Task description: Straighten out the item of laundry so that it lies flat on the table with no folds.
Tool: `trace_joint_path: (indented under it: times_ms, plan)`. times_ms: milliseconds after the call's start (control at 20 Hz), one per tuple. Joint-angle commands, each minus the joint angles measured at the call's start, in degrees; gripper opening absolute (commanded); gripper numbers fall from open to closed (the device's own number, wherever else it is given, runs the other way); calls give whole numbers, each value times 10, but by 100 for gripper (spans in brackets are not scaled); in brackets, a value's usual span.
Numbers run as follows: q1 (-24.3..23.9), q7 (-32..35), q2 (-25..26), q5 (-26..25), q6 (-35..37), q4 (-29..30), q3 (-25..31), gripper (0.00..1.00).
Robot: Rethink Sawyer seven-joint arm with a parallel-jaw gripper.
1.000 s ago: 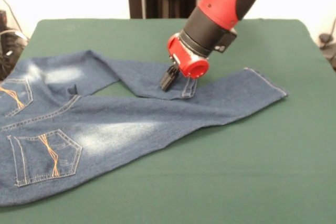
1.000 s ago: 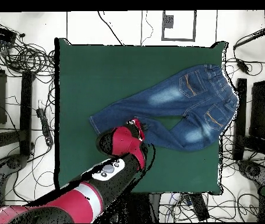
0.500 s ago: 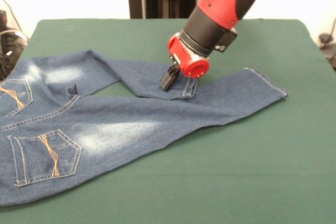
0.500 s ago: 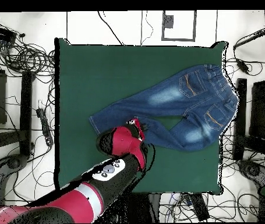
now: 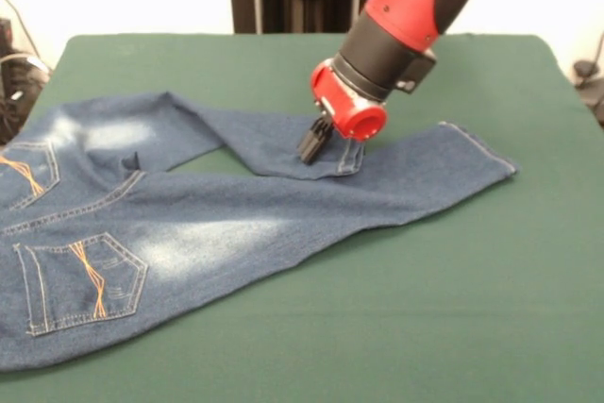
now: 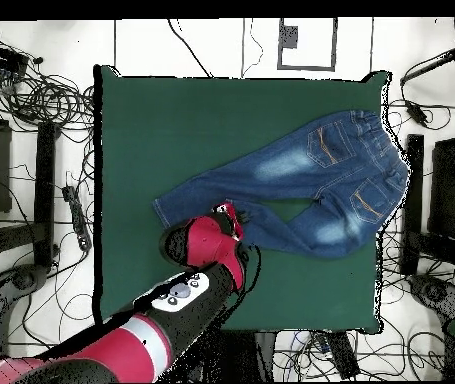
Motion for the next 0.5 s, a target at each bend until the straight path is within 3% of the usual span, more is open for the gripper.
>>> trace_joint_path:
  times_ms: [50,500]
  plan:
    - [63,98,63,41,137,-72,88,0]
    - [87,100,61,32,160,-74,68,0]
